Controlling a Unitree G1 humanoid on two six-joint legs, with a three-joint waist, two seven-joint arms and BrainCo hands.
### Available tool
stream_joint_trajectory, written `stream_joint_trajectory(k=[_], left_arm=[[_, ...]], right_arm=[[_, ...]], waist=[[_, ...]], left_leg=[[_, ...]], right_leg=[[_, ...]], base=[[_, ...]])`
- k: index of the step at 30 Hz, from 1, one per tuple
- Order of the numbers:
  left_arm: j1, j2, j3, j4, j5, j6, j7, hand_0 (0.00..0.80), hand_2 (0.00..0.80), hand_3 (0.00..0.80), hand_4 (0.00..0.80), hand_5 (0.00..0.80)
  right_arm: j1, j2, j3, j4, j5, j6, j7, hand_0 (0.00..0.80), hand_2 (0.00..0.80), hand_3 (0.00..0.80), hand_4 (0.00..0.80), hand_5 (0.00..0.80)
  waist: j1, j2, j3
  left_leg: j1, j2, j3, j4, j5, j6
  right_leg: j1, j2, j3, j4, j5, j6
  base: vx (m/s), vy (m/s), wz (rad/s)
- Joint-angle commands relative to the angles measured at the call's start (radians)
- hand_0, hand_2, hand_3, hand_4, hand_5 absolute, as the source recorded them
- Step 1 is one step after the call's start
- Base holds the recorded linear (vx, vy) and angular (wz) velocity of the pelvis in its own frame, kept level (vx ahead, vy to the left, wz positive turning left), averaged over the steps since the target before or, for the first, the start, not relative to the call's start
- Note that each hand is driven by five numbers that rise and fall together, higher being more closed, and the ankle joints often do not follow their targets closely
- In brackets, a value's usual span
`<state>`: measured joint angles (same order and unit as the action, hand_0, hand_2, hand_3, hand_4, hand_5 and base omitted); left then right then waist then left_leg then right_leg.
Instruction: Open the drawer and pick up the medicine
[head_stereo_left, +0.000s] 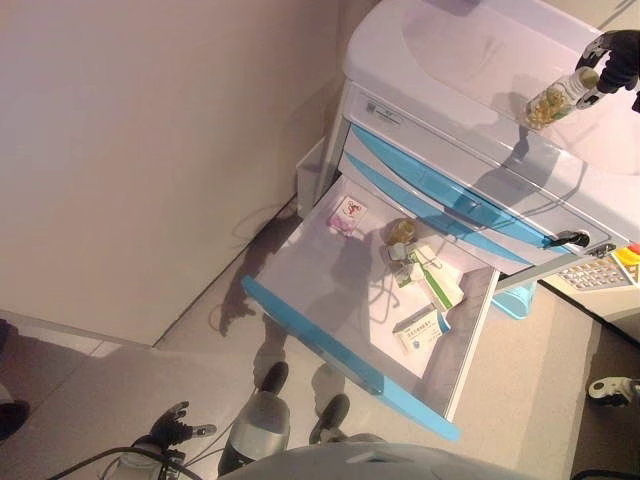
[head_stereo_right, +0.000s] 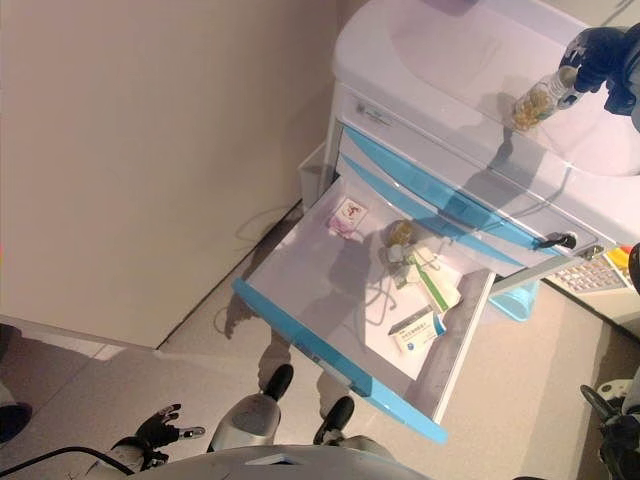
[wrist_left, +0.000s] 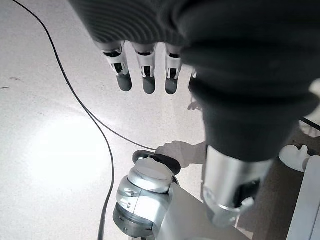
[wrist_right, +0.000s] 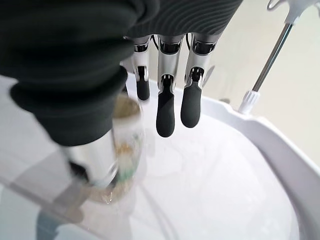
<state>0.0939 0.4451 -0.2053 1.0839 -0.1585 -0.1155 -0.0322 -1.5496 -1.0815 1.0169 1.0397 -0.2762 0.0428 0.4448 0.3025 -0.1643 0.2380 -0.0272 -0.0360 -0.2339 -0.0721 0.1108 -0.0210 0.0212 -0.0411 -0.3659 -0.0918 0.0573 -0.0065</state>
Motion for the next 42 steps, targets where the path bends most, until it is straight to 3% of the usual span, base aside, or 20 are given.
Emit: stream_joint_trajectory(k=[1,18,25,31,33,36,40,42], left_arm=[[0.015,0.050,-0.028,0.003,-0.017,-0.017,0.001,0.000,0.000,0.000,0.000,0.000],[0.016,0.043,-0.041,0.012,-0.020,-0.024,-0.001,0.000,0.000,0.000,0.000,0.000],[0.017,0.042,-0.035,0.009,-0.008,-0.021,-0.001,0.000,0.000,0.000,0.000,0.000],[0.016,0.035,-0.030,0.022,0.021,-0.013,-0.005,0.000,0.000,0.000,0.000,0.000],[0.010,0.023,-0.032,0.046,0.037,-0.019,-0.011,0.000,0.000,0.000,0.000,0.000],[0.002,0.014,-0.043,0.072,0.051,-0.034,-0.015,0.000,0.000,0.000,0.000,0.000],[-0.014,-0.003,-0.072,0.084,0.071,-0.032,-0.018,0.000,0.000,0.000,0.000,0.000],[-0.029,-0.012,-0.089,0.080,0.076,-0.016,-0.026,0.000,0.000,0.000,0.000,0.000]], right_arm=[[-0.141,-0.021,0.093,0.005,0.010,0.008,-0.049,0.000,0.000,0.000,0.000,0.000],[-0.090,-0.037,0.004,-0.054,0.046,-0.032,-0.329,0.000,0.000,0.000,0.000,0.000],[-0.063,-0.047,-0.024,-0.094,0.170,-0.045,-0.268,0.000,0.000,0.000,0.000,0.000],[0.013,-0.057,-0.122,-0.138,0.436,-0.070,-0.208,0.000,0.000,0.000,0.000,0.000],[0.092,-0.061,-0.261,-0.166,0.607,-0.066,-0.285,0.000,0.000,0.000,0.000,0.000],[0.219,-0.067,-0.476,-0.193,0.742,-0.133,-0.484,0.000,0.000,0.000,0.000,0.000],[0.427,-0.043,-0.806,-0.249,0.930,-0.282,-0.720,0.000,0.000,0.000,0.000,0.000],[0.573,0.008,-0.973,-0.307,1.021,-0.358,-0.780,0.000,0.000,0.000,0.000,0.000]], waist=[[0.013,-0.024,0.003],[0.007,-0.012,-0.001],[-0.001,-0.012,-0.001],[-0.023,-0.007,-0.017],[-0.045,0.006,-0.027],[-0.069,0.020,-0.041],[-0.112,0.047,-0.067],[-0.138,0.070,-0.077]], left_leg=[[0.008,-0.037,0.024,-0.007,-0.080,0.021],[0.012,-0.039,0.026,-0.004,-0.087,0.023],[0.016,-0.037,0.032,-0.004,-0.090,0.022],[0.030,-0.036,0.047,-0.008,-0.092,0.022],[0.044,-0.033,0.062,-0.009,-0.099,0.022],[0.061,-0.030,0.087,-0.009,-0.115,0.024],[0.076,-0.028,0.121,-0.008,-0.134,0.030],[0.087,-0.029,0.136,-0.008,-0.144,0.036]], right_leg=[[0.049,0.006,0.036,0.066,-0.081,0.044],[0.047,0.003,0.043,0.068,-0.080,0.052],[0.047,0.001,0.047,0.067,-0.078,0.055],[0.055,0.000,0.055,0.069,-0.080,0.054],[0.060,-0.002,0.065,0.074,-0.082,0.057],[0.065,-0.002,0.083,0.079,-0.088,0.062],[0.059,-0.010,0.105,0.087,-0.088,0.076],[0.056,-0.016,0.122,0.093,-0.088,0.083]], base=[[0.000,0.000,0.00],[0.002,0.000,0.00],[0.000,0.000,0.00],[-0.010,0.004,-0.04],[-0.010,0.012,-0.06],[-0.012,-0.004,-0.05],[-0.028,-0.013,-0.17],[-0.033,0.004,-0.27]])
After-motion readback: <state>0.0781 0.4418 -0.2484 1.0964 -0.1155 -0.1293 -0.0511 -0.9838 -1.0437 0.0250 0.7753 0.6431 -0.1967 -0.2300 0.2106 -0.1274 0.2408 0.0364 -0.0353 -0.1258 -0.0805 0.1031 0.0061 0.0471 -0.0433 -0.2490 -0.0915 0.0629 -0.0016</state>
